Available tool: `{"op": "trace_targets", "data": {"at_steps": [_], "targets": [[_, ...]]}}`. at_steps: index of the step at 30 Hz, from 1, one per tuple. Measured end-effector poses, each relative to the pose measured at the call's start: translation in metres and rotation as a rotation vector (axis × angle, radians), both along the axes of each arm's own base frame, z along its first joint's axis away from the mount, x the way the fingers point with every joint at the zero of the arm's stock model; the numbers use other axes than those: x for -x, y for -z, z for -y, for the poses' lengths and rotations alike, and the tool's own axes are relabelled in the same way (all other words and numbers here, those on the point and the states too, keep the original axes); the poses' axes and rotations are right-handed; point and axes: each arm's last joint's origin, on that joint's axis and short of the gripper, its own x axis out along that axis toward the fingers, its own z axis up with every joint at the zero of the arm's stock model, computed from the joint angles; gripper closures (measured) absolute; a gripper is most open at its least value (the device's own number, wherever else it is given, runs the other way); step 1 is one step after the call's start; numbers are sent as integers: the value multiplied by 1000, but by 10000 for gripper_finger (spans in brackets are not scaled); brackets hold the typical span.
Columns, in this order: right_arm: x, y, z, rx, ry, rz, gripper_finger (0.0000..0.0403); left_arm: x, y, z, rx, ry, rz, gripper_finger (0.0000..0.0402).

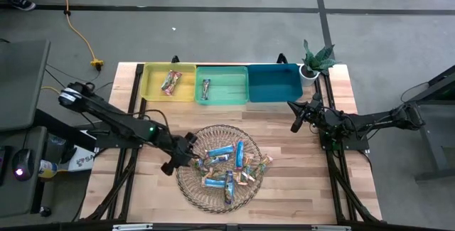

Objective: Pick and place Granola Bars by type
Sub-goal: Put the yellow granola bar into the blue bin

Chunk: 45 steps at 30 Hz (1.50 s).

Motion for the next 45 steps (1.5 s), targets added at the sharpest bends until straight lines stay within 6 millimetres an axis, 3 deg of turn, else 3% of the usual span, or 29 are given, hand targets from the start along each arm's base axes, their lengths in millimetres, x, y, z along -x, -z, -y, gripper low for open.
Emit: {"op": "trace_targets", "data": {"at_steps": [17, 27, 45], "targets": [[0, 0, 0, 0, 0, 2, 402, -9, 29, 2, -178, 118, -53, 224], [0, 0, 0, 0, 0, 2, 402, -17, 31, 2, -240, 77, 8, 224], [0, 0, 0, -1, 0, 4, 402, -24, 46, 8, -141, 115, -29, 225]]}}
